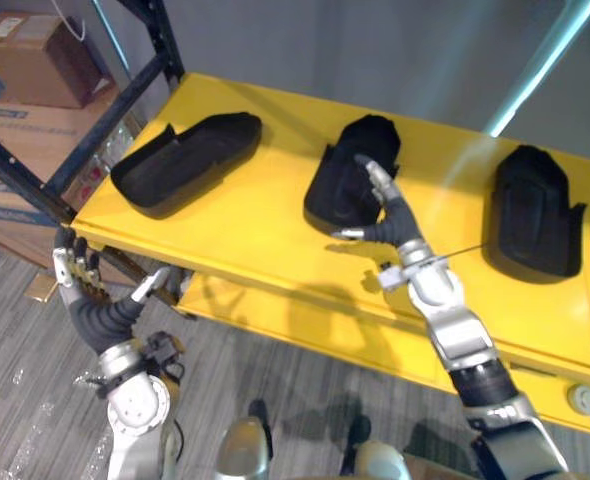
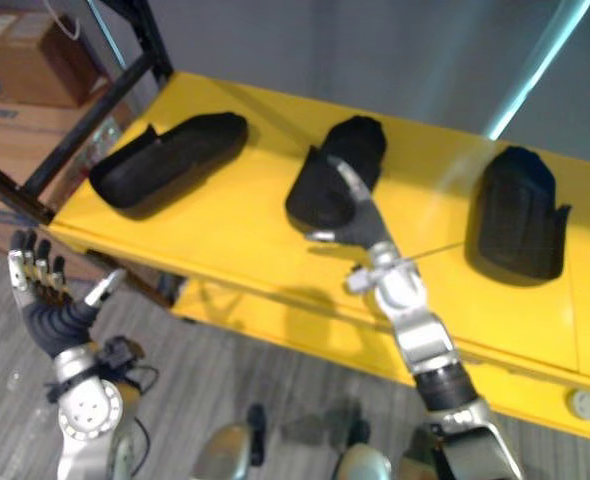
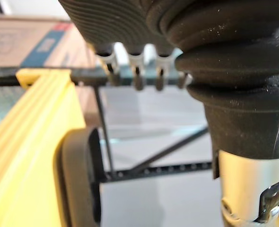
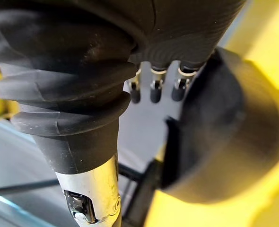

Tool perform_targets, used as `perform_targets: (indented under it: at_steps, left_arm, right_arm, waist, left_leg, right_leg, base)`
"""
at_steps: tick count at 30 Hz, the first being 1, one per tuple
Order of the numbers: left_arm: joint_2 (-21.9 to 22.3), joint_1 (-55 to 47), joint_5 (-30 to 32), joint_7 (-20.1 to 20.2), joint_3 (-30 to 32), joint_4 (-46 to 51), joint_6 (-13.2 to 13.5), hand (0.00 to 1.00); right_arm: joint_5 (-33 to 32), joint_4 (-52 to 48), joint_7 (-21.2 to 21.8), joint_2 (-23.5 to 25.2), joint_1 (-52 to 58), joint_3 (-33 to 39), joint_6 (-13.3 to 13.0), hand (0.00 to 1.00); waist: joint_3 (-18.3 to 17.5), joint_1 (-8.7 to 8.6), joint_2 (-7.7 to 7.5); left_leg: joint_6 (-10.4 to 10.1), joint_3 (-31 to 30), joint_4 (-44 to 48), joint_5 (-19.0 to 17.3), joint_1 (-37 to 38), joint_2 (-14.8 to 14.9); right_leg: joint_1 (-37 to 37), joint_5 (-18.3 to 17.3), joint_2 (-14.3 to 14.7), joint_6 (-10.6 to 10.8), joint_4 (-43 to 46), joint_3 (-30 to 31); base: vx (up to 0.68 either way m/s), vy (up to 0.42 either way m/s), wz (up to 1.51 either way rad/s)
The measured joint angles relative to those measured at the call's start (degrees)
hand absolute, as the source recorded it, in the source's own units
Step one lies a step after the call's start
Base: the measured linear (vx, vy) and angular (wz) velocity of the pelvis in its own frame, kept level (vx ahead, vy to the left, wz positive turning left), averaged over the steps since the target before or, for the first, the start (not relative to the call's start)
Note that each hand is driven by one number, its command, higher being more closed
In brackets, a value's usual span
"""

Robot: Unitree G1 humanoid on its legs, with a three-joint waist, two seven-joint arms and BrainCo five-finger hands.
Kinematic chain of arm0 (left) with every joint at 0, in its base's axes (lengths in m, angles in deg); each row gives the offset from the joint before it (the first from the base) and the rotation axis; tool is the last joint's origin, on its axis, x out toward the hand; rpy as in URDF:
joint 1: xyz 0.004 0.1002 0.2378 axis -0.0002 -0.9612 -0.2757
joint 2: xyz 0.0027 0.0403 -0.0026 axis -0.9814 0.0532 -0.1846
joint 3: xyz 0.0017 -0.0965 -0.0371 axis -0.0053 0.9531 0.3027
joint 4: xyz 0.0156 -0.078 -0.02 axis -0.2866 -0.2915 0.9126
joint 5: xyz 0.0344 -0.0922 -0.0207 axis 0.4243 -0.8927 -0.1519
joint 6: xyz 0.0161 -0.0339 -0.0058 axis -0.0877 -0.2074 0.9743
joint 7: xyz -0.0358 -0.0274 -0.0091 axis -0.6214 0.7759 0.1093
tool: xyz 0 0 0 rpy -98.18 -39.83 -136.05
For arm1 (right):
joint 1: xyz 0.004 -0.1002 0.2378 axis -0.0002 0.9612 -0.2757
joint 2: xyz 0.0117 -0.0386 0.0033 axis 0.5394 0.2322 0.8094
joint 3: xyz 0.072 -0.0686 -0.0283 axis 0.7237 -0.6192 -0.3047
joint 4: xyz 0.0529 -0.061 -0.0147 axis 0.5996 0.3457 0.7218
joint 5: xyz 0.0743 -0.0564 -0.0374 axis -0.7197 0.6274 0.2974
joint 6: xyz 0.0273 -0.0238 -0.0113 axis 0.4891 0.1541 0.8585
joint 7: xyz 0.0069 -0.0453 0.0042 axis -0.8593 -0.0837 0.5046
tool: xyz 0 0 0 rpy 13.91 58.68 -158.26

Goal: Walk over and take plastic housings, then place them on the shelf

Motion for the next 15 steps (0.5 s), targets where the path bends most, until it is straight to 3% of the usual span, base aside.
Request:
perform_targets:
  at_steps: [5,11,15]
  left_arm:
    - [0.08,-0.56,0.01,-0.3,0.01,-0.31,0.06,0.0]
    - [0.09,-0.51,0.02,-0.32,0.01,-0.44,0.07,0.0]
    - [0.08,-0.53,0.01,-0.32,0.02,-0.6,0.05,0.0]
  right_arm:
    - [1.21,1.97,2.36,-0.02,-0.03,0.04,2.44,0.0]
    - [2.36,3.31,6.22,-0.35,-0.06,0.06,4.09,0.0]
    - [2.47,3.31,7.21,-0.44,-0.21,0.07,4.73,0.0]
  waist:
    - [-0.81,0.01,1.33]
    - [-0.92,-0.06,1.18]
    - [-1.47,-0.03,0.32]
  left_leg:
    - [0.0,-0.01,-0.06,0.03,0.01,-0.07]
    - [0.03,0.05,-0.27,0.08,0.1,-0.02]
    - [0.01,0.13,-0.42,0.1,0.17,0.01]
  right_leg:
    - [-0.03,0.0,0.04,0.0,-0.04,-0.01]
    - [-0.05,0.02,-0.07,0.02,-0.09,0.01]
    - [-0.07,0.03,-0.07,0.02,-0.19,0.03]
  base:
    - [0.0,0.0,0.0]
    - [0.0,0.0,0.0]
    - [0.0,0.0,0.0]
